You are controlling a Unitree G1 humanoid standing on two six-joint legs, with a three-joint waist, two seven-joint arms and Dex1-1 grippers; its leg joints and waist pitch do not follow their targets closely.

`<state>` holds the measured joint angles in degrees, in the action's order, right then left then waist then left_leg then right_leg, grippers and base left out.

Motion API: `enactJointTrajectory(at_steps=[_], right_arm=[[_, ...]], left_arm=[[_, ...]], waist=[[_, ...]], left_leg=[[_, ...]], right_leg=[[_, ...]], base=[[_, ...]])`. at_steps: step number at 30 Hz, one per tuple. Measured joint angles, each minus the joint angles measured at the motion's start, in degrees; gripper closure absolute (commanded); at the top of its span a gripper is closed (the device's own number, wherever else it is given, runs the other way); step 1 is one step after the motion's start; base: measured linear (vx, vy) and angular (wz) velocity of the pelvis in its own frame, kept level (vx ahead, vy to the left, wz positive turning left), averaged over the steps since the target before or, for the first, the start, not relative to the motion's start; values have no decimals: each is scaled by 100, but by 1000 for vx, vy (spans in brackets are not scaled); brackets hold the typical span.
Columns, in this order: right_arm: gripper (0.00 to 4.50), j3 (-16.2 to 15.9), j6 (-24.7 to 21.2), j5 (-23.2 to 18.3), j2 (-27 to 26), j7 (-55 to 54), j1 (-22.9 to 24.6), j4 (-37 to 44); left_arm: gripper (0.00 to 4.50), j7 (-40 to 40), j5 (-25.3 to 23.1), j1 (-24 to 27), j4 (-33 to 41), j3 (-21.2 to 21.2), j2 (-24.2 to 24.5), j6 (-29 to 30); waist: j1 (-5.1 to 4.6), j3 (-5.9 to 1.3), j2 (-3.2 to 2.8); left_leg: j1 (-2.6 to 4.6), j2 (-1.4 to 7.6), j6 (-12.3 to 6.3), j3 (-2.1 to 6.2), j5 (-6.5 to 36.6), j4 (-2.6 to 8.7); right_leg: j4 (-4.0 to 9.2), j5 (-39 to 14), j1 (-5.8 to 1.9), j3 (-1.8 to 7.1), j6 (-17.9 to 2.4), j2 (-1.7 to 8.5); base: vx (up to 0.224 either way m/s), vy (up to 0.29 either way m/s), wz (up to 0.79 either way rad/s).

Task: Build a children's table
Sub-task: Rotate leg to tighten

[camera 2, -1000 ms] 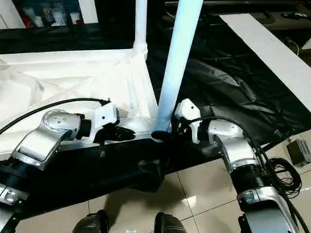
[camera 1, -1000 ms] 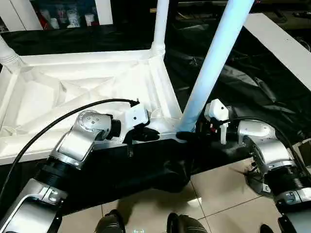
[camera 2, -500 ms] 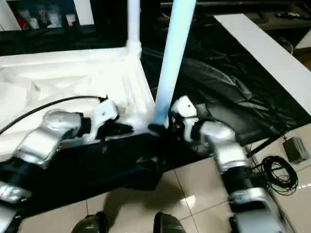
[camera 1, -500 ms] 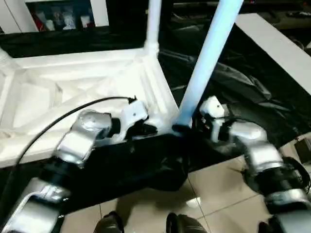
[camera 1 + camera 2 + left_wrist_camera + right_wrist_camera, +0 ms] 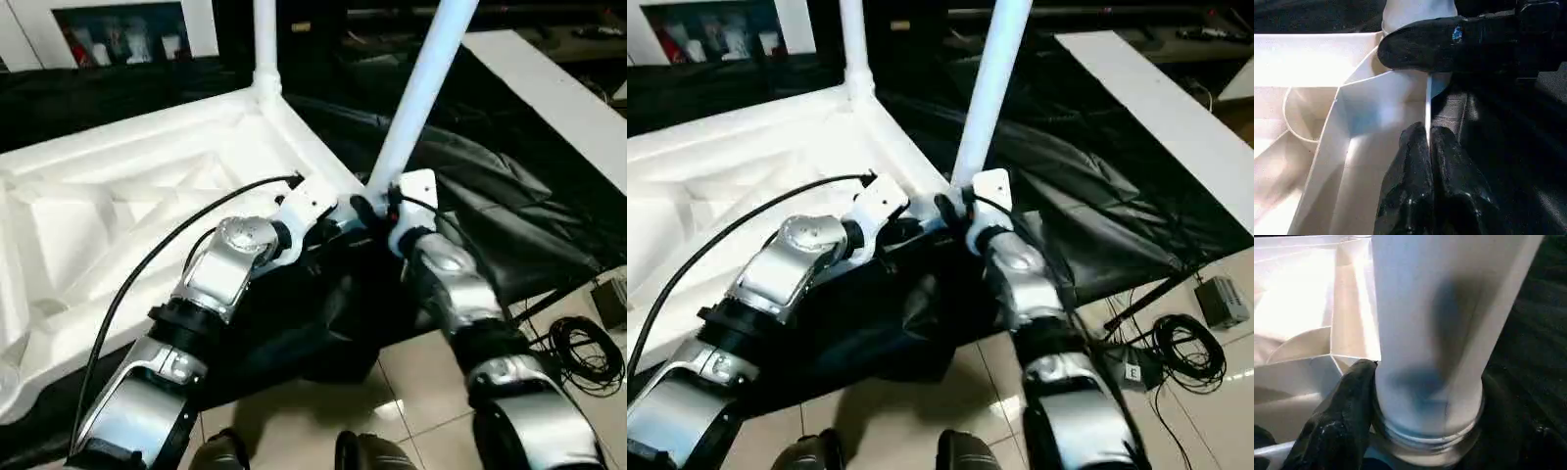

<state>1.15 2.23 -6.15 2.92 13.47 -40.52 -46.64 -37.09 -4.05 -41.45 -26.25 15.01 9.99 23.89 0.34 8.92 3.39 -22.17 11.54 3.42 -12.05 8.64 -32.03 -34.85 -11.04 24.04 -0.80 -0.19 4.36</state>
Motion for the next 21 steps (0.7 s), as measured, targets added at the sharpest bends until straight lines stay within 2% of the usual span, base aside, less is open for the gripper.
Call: enactJointTrajectory(at_steps=[3,4,5,7,9,13,14,18,21], right_arm=[[183,78,87,-34,-5,191,0,-45],[127,104,107,-51,1,264,3,-50],[113,126,138,-88,8,350,12,-49],[105,122,223,-167,18,586,36,-43],[75,75,241,-176,82,727,46,-25],[56,-72,277,-168,287,1157,67,190],[39,-130,265,-143,364,1275,72,268],[39,-426,14,-11,965,2156,160,729],[39,-616,-182,-92,1491,3217,455,1172]], left_arm=[[450,-31,-10,19,45,5,38,-13],[450,-49,-8,29,70,7,78,-17],[450,-75,-7,39,90,6,92,-17],[450,-151,31,63,139,-2,166,-22],[450,-219,55,100,227,3,218,-31],[450,-423,89,201,417,4,372,-46],[450,-509,100,236,483,5,430,-57],[450,-971,216,346,695,44,692,-132],[450,-1338,329,405,784,64,899,-190]], waist=[[0,0,0],[0,0,0],[-1,0,0],[-5,2,-2],[-13,2,-3],[-23,2,-4],[-22,2,-4],[3,2,-4],[44,2,-3]], left_leg=[[-4,0,0,0,0,6],[-8,0,0,0,0,7],[-11,0,0,0,0,9],[-12,0,0,0,0,15],[-15,3,0,0,-1,18],[-39,15,0,-2,-2,22],[-45,18,-1,-2,-3,21],[-68,26,-27,-2,-19,17],[-78,25,-37,-3,-12,7]], right_leg=[[0,0,5,-1,0,0],[0,0,10,-2,0,0],[0,0,14,-2,0,-1],[0,0,18,-1,0,-1],[-2,0,27,-2,0,-5],[-15,0,67,-2,0,-19],[-18,0,77,-2,0,-22],[-16,0,93,-5,0,-30],[-8,0,92,-3,-1,-29]], base=[[0,0,0],[0,0,0],[0,0,0],[0,0,0],[0,0,0],[0,0,0],[0,0,0],[0,0,0],[0,0,0]])
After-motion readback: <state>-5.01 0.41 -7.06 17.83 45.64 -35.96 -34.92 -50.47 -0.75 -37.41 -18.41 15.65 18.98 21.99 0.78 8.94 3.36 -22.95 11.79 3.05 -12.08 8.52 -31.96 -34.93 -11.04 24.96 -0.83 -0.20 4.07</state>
